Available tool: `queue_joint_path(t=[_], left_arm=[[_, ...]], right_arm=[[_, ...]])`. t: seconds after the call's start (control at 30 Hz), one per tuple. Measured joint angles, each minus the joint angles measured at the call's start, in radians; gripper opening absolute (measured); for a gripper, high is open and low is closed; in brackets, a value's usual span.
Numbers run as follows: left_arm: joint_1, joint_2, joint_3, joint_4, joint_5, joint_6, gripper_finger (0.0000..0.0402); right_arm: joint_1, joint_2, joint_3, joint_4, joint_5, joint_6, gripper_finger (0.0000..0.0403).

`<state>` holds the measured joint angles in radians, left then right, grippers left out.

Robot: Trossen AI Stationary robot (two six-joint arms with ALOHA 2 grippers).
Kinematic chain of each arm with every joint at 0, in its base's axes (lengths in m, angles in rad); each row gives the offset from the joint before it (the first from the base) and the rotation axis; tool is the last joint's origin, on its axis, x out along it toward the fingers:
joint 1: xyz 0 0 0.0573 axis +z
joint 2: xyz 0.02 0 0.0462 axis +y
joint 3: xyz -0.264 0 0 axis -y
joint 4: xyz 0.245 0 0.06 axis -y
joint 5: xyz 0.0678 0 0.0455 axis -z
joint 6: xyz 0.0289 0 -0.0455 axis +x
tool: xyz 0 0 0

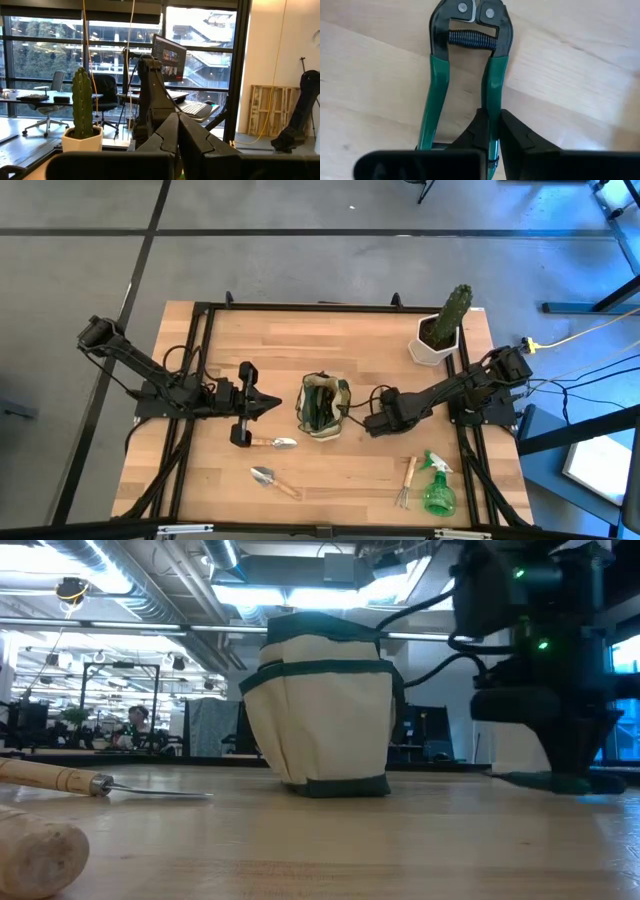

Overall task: Pick & Place Garden tools in Gardening bag
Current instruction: Put the green fruit pruner into the green gardening bag

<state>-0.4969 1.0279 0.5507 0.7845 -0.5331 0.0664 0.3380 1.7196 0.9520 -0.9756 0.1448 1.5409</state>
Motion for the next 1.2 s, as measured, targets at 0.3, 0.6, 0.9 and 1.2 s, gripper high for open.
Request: queue_joint_path(t=[0.3, 0.6, 0.9, 1.2], left_arm=[[0.000, 0.000, 0.000, -0.001, 0.000, 0.000, 0.0001], [0.000, 0.000, 0.000, -0.002, -0.107, -0.001, 0.0002], [0.000, 0.000, 0.000, -0.029, -0.179, -0.017, 0.0008], [0.002, 0.000, 0.000, -0.029, 0.040, -0.006, 0.0004]], right_arm=[[0.073, -0.098, 0.036, -0.153, 0.109, 0.132, 0.0021], [0.159, -0.111, 0.239, -0.384, 0.348, 0.167, 0.0021], [0.225, -0.112, 0.407, -0.424, 0.653, 0.047, 0.0018], [0.249, -0.112, 0.513, -0.155, 0.823, -0.395, 0.0018]])
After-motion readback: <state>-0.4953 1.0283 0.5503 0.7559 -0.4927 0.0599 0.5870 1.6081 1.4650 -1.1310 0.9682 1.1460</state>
